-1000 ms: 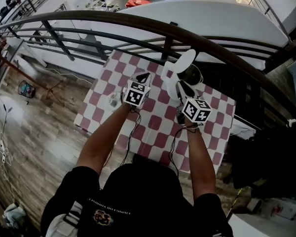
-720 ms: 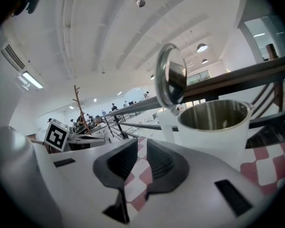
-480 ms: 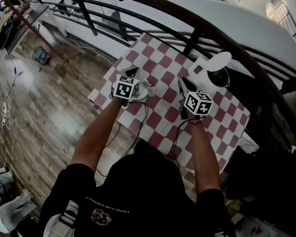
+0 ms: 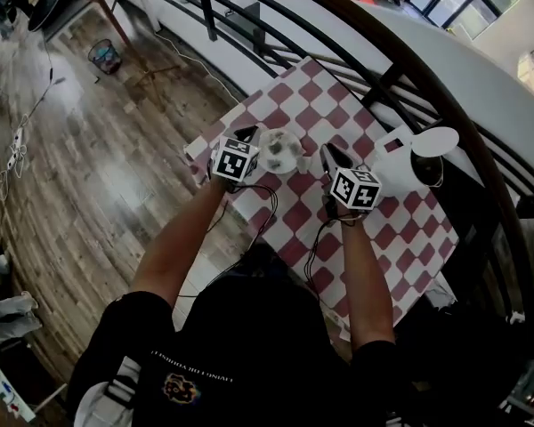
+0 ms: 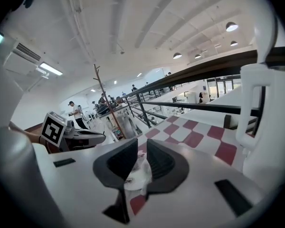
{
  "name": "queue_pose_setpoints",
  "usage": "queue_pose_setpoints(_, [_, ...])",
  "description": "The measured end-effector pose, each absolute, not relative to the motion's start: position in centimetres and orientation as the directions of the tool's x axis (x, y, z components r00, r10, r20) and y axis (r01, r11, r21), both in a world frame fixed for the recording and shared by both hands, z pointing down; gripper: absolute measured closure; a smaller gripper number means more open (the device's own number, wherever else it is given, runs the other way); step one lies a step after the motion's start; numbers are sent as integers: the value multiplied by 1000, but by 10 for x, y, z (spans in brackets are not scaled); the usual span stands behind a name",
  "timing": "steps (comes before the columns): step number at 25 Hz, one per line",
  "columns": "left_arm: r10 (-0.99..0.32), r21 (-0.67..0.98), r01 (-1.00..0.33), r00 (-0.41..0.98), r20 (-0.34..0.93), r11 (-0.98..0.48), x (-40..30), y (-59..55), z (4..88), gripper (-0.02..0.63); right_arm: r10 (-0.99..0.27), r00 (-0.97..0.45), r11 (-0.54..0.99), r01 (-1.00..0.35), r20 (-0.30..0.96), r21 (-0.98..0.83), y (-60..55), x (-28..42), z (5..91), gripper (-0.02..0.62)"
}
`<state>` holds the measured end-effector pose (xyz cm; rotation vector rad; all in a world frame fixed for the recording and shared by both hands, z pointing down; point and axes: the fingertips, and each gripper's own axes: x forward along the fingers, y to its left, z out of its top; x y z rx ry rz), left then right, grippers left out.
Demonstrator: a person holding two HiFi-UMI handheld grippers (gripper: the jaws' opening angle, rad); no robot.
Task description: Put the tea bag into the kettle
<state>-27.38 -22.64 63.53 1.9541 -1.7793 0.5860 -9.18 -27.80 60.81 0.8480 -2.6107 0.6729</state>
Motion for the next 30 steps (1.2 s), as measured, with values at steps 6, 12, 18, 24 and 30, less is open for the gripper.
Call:
queue_pose_setpoints(6, [-804, 45, -998, 61, 592, -43, -288, -212, 648, 607, -399, -788, 743, -577, 469, -339, -264, -112, 628, 534])
queue_pose_setpoints(12, [-789, 54, -998, 64, 611, -39, -291, -203, 660, 607, -387, -774, 739, -585, 500, -333, -258, -112, 642, 534])
queue_pose_setpoints(18, [-769, 56, -997, 74, 635, -50, -282, -205, 671, 607, -373, -750, 741, -595, 546, -312, -257, -106, 659, 534])
queue_pose_setpoints(24, [-755, 48, -997, 76, 651, -58, -276, -206, 679, 607, -358, -723, 740, -605, 590, -293, -249, -101, 681, 534])
queue_pose_setpoints(30, [-718, 61, -996, 88, 691, -63, -266, -206, 696, 607, -335, -685, 756, -605, 647, -250, -235, -100, 708, 534])
